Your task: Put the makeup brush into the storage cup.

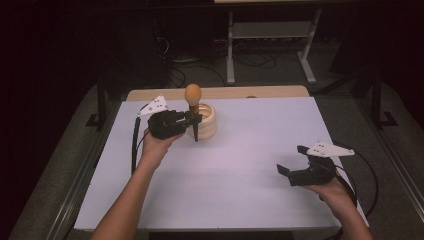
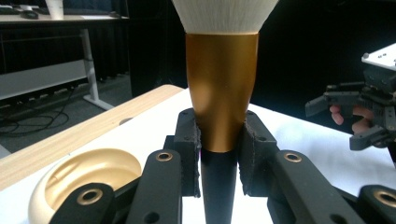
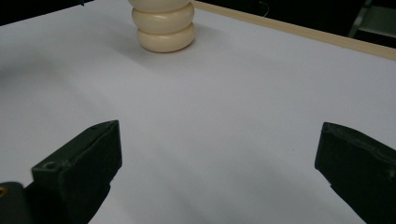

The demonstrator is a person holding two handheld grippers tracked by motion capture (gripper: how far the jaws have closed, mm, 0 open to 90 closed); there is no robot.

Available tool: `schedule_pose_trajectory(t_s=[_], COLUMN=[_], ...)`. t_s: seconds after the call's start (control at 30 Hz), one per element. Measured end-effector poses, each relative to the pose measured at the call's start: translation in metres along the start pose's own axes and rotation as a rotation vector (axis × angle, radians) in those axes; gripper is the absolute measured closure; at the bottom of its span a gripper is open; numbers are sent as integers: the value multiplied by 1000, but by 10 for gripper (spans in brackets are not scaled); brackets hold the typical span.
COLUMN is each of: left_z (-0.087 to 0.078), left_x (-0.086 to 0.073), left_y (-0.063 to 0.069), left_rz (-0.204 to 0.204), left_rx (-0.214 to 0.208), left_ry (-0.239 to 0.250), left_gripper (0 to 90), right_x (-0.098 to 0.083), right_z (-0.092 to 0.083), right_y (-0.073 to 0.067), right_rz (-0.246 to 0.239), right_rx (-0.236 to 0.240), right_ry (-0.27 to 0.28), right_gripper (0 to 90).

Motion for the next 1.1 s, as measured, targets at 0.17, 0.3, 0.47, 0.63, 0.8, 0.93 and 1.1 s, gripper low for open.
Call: schedule_pose_trajectory(t_s=[0.17, 0.3, 0.47, 0.63, 0.8, 0.93, 1.1], left_z=[1, 3, 4, 7, 11, 13, 16], left_x=[3, 8, 13, 18, 22, 26, 29], left_y=[-5, -10, -15, -21, -26, -31, -36], left_rz=[6, 0, 12, 12, 10, 20, 19], left_rx=[3, 9, 12, 17, 23, 31, 40], left_ry=[0, 9, 16, 21, 19, 22, 25], left_gripper=[720, 720, 720, 720, 721, 721, 721], right_x=[0, 0, 1, 1, 1, 1, 1], right_z=[0, -1, -2, -2, -2, -2, -2], right_y=[-1, -1, 0, 1, 1, 2, 2], right_rz=[-2, -2, 4, 3, 5, 7, 8], right_rx=[4, 2, 3, 0, -1, -2, -1], right_ry=[1, 0, 8, 8, 12, 11, 10], right_gripper=[0, 0, 0, 0, 0, 0, 0])
Point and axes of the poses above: each handheld gripper's, and its own axes: z roughly forward along the jaws, x roughly out of its top, y roughly to its right, the point moved 2 cm from there along z, roughly forward along the jaws, and after that the axes turned 10 degrees about z, right-handed, at the moved point
